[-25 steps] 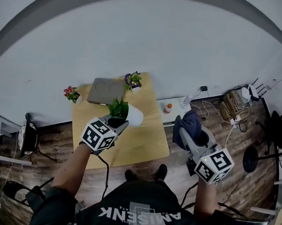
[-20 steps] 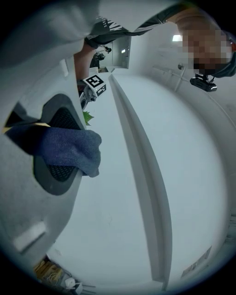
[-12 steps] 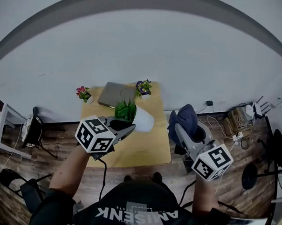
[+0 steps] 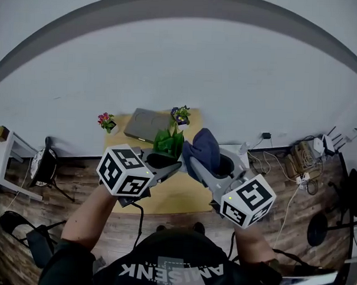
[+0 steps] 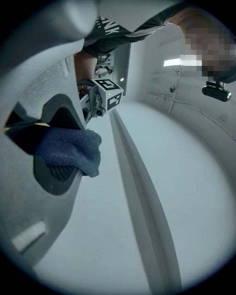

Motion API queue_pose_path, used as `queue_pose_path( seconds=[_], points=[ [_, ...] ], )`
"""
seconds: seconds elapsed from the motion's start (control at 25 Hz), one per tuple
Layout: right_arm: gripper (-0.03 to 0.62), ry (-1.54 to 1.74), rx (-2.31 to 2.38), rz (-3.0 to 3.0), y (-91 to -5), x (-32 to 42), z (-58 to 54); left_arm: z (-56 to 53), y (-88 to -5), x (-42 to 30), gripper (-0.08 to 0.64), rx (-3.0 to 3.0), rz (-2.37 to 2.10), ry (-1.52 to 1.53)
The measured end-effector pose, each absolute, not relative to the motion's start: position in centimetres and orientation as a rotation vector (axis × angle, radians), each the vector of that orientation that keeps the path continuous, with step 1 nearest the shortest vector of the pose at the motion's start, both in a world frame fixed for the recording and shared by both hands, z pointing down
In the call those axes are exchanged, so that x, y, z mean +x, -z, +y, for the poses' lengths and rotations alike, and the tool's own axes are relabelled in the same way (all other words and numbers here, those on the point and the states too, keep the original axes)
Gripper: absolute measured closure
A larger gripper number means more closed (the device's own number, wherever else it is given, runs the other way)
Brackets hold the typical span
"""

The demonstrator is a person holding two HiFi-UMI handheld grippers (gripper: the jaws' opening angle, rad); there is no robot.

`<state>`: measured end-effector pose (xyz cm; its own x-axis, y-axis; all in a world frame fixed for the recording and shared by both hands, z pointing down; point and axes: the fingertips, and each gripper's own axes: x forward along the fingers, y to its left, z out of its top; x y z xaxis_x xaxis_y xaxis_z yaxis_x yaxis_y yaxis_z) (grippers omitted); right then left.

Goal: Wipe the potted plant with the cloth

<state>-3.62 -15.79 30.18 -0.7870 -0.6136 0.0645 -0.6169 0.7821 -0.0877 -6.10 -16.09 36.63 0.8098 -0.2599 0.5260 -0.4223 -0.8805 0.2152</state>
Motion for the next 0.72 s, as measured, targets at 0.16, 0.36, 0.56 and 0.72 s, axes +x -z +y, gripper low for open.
queue_pose_path(
  seconds=[0.16,0.36,0.56,0.72],
  points=[
    [0.466,-0.135,0.979,-2.889,-31.1,-4.7,-16.0,-15.9,-36.8,-5.5,0.551,2.666,-0.519,-0.739],
    [0.466,-0.198,0.969,-2.864,-32.9,-4.5,-16.2,-15.7,-36.6,-5.1,0.552,2.667,-0.517,-0.742],
    [0.466,-0.232,0.994,-2.852,-34.1,-3.1,-16.3,-15.5,-36.8,-4.7,0.554,2.668,-0.484,-0.715],
    [0.466,-0.274,1.045,-2.824,-35.4,-1.7,-16.4,-15.6,-36.4,-4.7,0.554,2.691,-0.471,-0.703]
  ],
)
